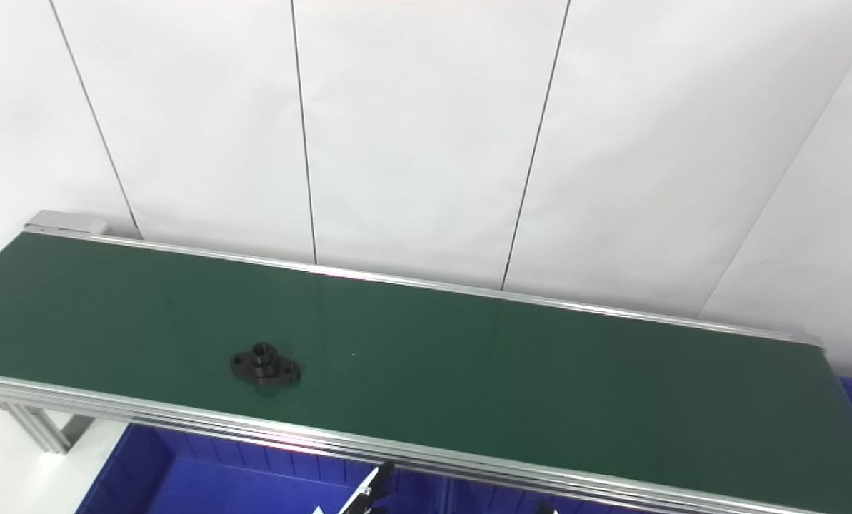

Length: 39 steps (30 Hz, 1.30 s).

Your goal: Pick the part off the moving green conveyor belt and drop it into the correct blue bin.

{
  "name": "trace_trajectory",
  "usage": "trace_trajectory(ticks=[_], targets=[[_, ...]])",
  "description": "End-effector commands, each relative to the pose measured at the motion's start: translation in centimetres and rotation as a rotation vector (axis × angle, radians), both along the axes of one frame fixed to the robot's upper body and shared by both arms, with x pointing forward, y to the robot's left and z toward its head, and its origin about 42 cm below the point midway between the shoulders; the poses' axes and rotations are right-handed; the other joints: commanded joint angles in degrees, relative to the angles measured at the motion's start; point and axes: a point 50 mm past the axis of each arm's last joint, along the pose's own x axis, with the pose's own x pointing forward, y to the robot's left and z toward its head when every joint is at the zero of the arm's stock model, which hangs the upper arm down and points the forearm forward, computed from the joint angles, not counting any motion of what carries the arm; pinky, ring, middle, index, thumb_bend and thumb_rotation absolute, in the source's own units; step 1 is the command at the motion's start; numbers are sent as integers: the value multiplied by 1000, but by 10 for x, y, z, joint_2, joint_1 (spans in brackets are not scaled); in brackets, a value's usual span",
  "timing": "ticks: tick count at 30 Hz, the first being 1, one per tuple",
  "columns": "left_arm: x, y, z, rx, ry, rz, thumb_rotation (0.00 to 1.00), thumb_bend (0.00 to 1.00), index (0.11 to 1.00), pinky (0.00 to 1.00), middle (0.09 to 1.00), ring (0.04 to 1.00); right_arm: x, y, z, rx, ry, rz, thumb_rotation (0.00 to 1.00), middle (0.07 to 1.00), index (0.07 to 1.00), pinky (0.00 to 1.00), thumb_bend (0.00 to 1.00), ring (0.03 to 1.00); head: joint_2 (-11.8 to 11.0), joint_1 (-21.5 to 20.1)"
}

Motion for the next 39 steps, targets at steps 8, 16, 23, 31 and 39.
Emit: trace_trajectory(ticks=[8,16,23,31,39], targets=[[11,1,15,-14,-78,-31,796,763,995,904,1000,977,13,1,45,-8,-247,-88,642,877,914,823,819,860,16,-46],[20,4,17,59,-109,-34,894,769,1000,907,1000,979,34,-7,89,-49,-390,-72,633,879,912,818,834,844,36,-110],[31,17,15,121,-107,-54,954,773,1000,949,1000,1000,77,8,136,-138,-402,-27,566,852,909,789,800,837,40,-193],[39,22,13,138,-127,-62,1000,764,1000,970,1000,1000,124,28,171,-237,-337,17,482,867,915,753,791,833,50,-228],[41,23,13,160,-148,-70,1000,765,1000,995,1000,1000,159,37,194,-358,-298,68,452,859,904,732,797,818,58,-223]])
